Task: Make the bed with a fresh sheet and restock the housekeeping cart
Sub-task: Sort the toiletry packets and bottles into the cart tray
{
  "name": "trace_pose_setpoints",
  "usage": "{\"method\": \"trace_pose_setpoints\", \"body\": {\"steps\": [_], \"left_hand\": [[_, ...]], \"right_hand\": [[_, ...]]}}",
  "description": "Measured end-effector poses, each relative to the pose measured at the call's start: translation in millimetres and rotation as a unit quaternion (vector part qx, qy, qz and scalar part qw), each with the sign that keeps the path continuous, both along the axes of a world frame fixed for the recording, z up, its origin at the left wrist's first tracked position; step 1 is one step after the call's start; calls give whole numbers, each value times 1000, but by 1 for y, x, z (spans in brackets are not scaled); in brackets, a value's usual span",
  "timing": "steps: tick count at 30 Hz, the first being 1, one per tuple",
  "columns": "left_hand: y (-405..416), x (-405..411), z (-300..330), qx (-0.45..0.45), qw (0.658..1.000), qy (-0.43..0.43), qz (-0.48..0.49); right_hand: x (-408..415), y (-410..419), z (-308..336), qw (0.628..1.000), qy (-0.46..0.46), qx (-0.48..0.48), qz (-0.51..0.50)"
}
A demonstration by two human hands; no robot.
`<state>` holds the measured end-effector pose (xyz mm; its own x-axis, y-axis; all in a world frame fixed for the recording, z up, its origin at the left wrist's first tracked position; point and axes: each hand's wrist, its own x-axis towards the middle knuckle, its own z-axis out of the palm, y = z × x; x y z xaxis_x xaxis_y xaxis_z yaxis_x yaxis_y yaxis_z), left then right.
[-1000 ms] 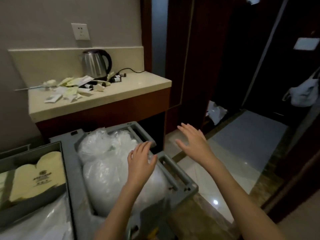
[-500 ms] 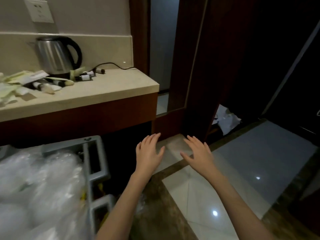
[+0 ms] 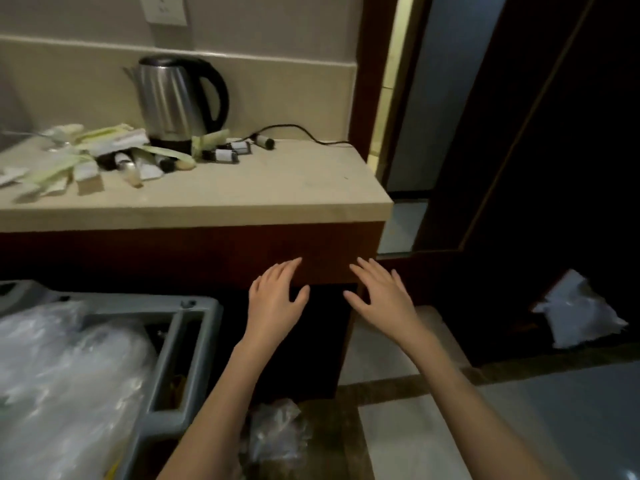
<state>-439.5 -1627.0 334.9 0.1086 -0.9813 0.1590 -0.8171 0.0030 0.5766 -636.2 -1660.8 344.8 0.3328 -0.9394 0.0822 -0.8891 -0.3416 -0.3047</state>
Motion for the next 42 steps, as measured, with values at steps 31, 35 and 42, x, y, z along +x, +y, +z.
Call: {"method": "trace_pose_setpoints", "body": {"steps": [31, 35, 42], "left_hand": [[-339, 118, 86, -112, 868, 395, 279], [-346, 110, 90, -89, 816, 523, 227], [-310, 132, 99, -182, 797, 519, 250]], "right_hand": [[209, -430, 84, 935, -288, 131, 159], [207, -409, 95, 883, -384, 208, 170], [233, -389, 98, 894, -284, 162, 307]]}}
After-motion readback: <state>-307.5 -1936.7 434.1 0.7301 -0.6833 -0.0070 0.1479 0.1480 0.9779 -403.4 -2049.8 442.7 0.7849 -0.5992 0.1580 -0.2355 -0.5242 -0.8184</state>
